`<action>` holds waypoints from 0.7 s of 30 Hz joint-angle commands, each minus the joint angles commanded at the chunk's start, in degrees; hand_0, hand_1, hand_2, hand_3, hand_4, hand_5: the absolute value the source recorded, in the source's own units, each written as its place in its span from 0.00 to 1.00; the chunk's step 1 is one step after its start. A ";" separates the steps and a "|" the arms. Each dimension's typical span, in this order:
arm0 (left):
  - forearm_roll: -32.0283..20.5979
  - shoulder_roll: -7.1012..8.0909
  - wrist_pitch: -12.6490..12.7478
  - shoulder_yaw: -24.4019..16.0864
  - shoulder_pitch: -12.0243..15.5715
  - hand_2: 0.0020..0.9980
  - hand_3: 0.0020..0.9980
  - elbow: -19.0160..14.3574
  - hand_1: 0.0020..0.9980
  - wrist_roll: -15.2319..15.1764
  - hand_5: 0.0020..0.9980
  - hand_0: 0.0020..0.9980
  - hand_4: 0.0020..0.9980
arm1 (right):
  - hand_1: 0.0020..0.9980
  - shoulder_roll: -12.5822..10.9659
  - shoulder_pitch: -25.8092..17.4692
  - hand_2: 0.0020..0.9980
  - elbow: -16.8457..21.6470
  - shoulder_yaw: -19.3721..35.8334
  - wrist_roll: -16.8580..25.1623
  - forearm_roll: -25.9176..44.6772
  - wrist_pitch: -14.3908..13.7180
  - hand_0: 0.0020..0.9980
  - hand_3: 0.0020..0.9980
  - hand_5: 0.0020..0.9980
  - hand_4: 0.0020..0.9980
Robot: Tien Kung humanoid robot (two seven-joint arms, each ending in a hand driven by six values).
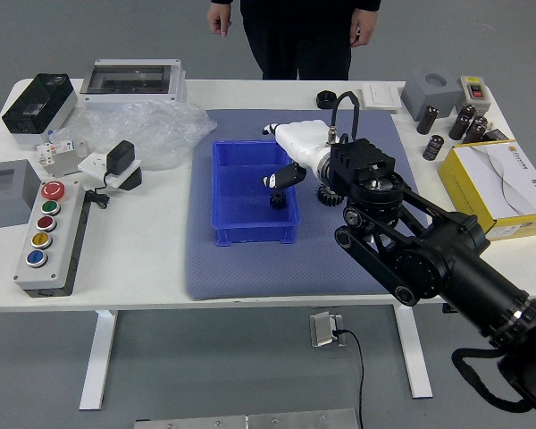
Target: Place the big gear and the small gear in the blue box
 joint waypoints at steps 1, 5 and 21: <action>-0.10 0.03 0.04 0.00 -0.02 0.78 0.76 0.00 0.79 -0.01 0.35 0.83 0.66 | 0.62 -0.82 -0.14 0.75 0.35 0.13 0.03 0.00 0.01 0.65 0.83 0.45 0.81; -0.43 0.08 0.12 0.08 -0.12 0.78 0.76 0.00 0.79 -0.05 0.35 0.83 0.66 | 0.61 -3.66 -0.76 0.73 1.16 0.87 0.23 0.00 -0.09 0.65 0.79 0.44 0.79; -1.12 -0.07 0.23 0.43 -0.32 0.78 0.76 0.00 0.79 -0.11 0.35 0.83 0.66 | 0.61 -7.68 -2.22 0.74 -2.55 -0.11 2.05 0.00 0.48 0.64 0.75 0.41 0.77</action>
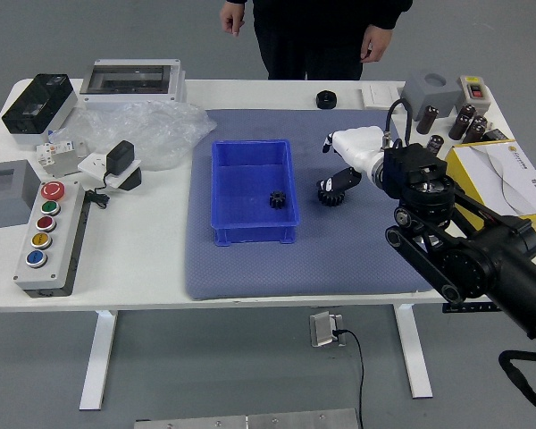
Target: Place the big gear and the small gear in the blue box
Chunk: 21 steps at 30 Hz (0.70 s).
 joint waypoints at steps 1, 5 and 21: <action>-0.03 -0.01 0.00 0.04 -0.03 0.78 0.76 0.00 0.79 -0.01 0.35 0.83 0.66 | 0.61 0.07 0.04 0.74 -0.44 -0.19 0.08 0.00 0.08 0.64 0.75 0.41 0.77; -0.08 -0.04 0.00 0.10 -0.11 0.78 0.76 0.00 0.79 -0.04 0.35 0.83 0.66 | 0.61 0.37 0.31 0.74 -2.25 -0.87 0.50 0.00 0.16 0.65 0.75 0.40 0.77; 0.32 -0.10 -0.11 0.02 -0.09 0.78 0.76 0.00 0.79 0.02 0.36 0.83 0.66 | 0.63 2.79 2.17 0.74 -9.06 -2.81 2.48 0.00 -1.08 0.66 0.76 0.38 0.75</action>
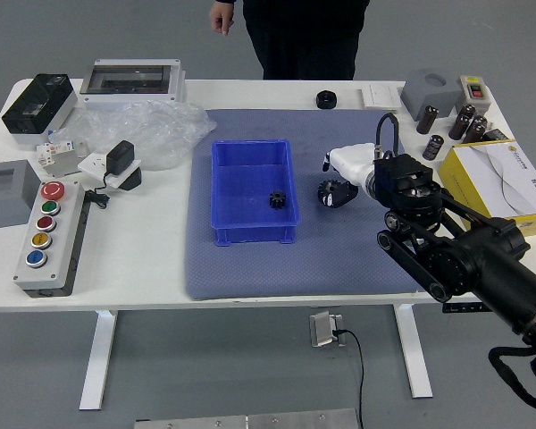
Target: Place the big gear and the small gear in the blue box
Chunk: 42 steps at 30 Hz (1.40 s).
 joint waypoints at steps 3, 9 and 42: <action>0.09 0.01 -0.02 0.00 -0.04 0.78 0.76 0.00 0.79 0.00 0.36 0.83 0.66 | 0.63 0.48 0.39 0.74 -1.11 -0.12 0.17 0.00 -0.01 0.66 0.76 0.38 0.75; 0.28 0.04 -0.05 -0.05 -0.12 0.78 0.76 0.00 0.79 0.02 0.36 0.83 0.66 | 0.63 1.24 1.11 0.74 -3.11 -0.28 0.48 0.00 0.12 0.66 0.76 0.35 0.74; 0.24 -0.10 0.00 0.17 -0.51 0.78 0.76 0.00 0.79 -0.03 0.36 0.83 0.66 | 0.62 3.74 2.39 0.72 -9.39 -1.24 0.68 0.00 0.53 0.65 0.75 0.33 0.73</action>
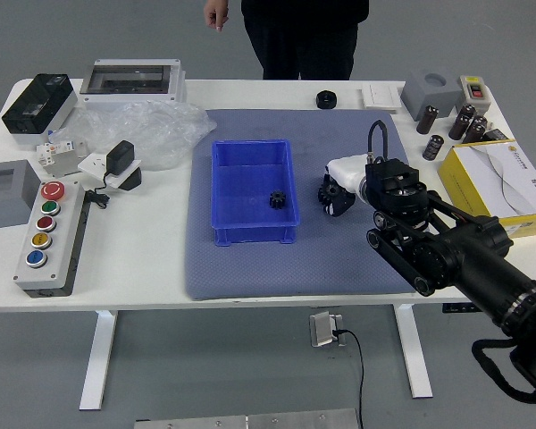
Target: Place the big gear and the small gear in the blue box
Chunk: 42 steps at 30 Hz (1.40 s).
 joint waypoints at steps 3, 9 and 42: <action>-0.02 -0.02 0.01 0.03 -0.04 0.78 0.76 0.00 0.79 -0.01 0.36 0.83 0.66 | 0.62 0.14 -0.03 0.72 -0.29 -0.09 -0.05 0.00 -0.21 0.65 0.75 0.33 0.73; -0.10 -0.02 0.03 0.09 -0.09 0.78 0.76 0.00 0.79 -0.04 0.36 0.83 0.66 | 0.58 0.32 -0.13 0.67 -0.63 -0.28 -0.22 0.00 -1.57 0.63 0.69 0.33 0.71; -1.06 0.90 0.24 0.33 0.25 0.78 0.76 0.00 0.79 -0.10 0.36 0.83 0.66 | 0.45 -7.66 1.04 0.50 7.44 2.25 -1.74 0.00 -3.05 0.56 0.60 0.30 0.42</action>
